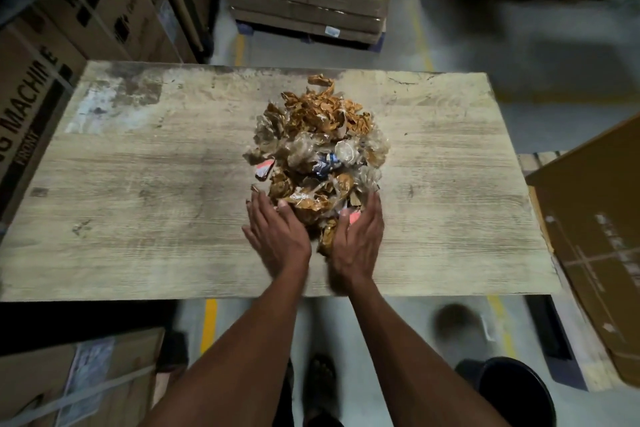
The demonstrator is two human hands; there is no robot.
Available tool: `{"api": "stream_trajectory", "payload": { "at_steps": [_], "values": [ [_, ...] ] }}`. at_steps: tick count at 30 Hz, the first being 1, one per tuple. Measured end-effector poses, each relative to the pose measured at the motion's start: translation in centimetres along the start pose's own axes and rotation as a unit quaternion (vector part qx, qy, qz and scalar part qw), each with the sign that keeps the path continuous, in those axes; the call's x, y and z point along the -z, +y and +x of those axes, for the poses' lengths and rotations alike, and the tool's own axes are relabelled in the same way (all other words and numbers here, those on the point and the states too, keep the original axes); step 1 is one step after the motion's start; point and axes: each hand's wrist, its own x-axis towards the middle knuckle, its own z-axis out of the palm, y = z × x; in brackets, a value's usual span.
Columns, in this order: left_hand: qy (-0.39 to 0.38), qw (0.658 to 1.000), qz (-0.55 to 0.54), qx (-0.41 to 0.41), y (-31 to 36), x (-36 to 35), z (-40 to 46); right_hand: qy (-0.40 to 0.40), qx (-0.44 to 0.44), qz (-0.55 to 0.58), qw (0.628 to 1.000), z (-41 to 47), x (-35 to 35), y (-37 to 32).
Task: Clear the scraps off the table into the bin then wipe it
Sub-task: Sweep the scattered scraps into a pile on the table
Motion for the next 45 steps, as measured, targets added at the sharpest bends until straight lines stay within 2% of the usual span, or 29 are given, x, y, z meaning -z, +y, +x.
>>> {"api": "stream_trajectory", "payload": {
  "at_steps": [5, 11, 15, 18, 22, 26, 31, 35, 38, 41, 45],
  "values": [
    [0.052, 0.994, -0.097, -0.007, 0.7, -0.1, 1.7, 0.049, -0.015, 0.022, 0.998, 1.6, 0.0, 0.1],
    [0.056, 0.992, -0.110, 0.027, 0.4, 0.0, 1.7, 0.066, -0.017, -0.006, 0.998, 0.5, -0.7, -0.4],
    [0.056, 0.988, -0.143, 0.004, 1.9, -1.3, 2.0, 0.079, -0.039, -0.004, 0.996, 1.3, -1.5, -1.2],
    [0.068, 0.990, -0.121, 0.015, 2.4, -0.3, 2.7, 0.096, -0.038, 0.005, 0.995, 2.1, -0.8, -1.2],
    [0.076, 0.992, -0.101, -0.026, 3.6, 1.4, 4.6, 0.122, -0.022, 0.011, 0.992, 4.3, 0.7, -1.9],
    [0.018, 0.990, -0.132, -0.042, 6.7, 2.1, 7.8, 0.096, -0.001, 0.031, 0.995, 7.8, 1.3, -4.0],
    [-0.070, 0.985, -0.106, -0.114, 10.7, 1.0, 11.9, 0.073, 0.022, 0.027, 0.997, 13.1, 0.4, -6.6],
    [-0.109, 0.979, -0.056, -0.161, 12.1, -0.8, 15.3, 0.044, 0.021, -0.007, 0.999, 17.0, -0.8, -7.4],
    [-0.168, 0.969, -0.062, -0.170, 12.6, -2.4, 16.5, 0.000, 0.010, -0.039, 0.999, 19.3, -2.2, -7.4],
    [-0.225, 0.957, -0.065, -0.172, 12.1, -4.3, 16.6, -0.026, 0.001, 0.002, 1.000, 20.1, -3.5, -7.6],
    [-0.207, 0.958, -0.122, -0.159, 11.4, -5.7, 16.1, -0.002, -0.042, 0.118, 0.992, 19.4, -5.1, -8.8]
  ]
}}
